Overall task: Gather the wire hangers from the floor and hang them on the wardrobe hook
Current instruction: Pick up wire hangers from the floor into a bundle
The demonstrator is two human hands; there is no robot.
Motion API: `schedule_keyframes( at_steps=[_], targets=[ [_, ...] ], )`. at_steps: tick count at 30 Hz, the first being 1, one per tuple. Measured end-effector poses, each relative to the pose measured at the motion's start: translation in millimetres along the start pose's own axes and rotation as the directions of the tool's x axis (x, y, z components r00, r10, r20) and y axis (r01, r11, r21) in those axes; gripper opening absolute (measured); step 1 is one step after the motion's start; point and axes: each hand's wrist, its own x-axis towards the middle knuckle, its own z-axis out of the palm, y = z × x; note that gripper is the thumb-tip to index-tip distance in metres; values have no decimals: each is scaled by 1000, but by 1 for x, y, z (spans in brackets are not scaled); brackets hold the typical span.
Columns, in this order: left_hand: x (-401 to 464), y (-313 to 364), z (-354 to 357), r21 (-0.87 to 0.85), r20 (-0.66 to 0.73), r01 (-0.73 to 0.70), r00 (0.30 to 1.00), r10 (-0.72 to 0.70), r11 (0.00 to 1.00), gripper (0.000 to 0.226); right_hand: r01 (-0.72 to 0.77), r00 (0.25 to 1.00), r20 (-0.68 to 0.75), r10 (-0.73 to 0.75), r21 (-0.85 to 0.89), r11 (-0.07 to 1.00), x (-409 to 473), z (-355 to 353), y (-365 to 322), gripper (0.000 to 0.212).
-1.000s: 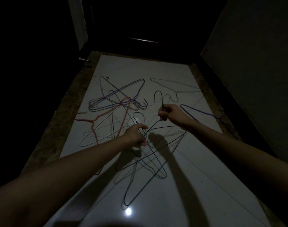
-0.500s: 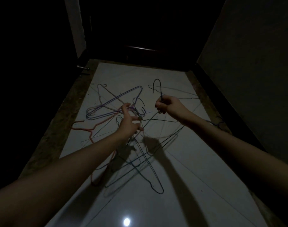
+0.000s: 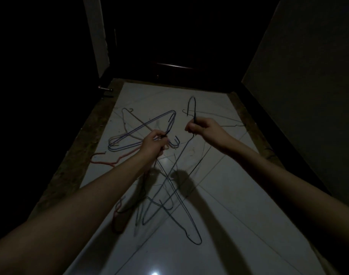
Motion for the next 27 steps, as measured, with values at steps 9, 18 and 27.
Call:
schedule_keyframes(
  at_steps=[9, 18, 27],
  targets=[
    [-6, 1, 4, -6, 112, 40, 993, -39, 999, 21, -31, 998, 44, 41, -204, 978, 6, 22, 23, 20],
    [-8, -8, -1, -41, 190, 183, 967, -172, 982, 36, -69, 995, -59, 77, 132, 989, 20, 68, 30, 12],
    [-6, -16, -47, -136, -21, 165, 985, -169, 977, 18, -84, 993, -59, 98, 203, 976, 31, 122, 39, 15]
  ],
)
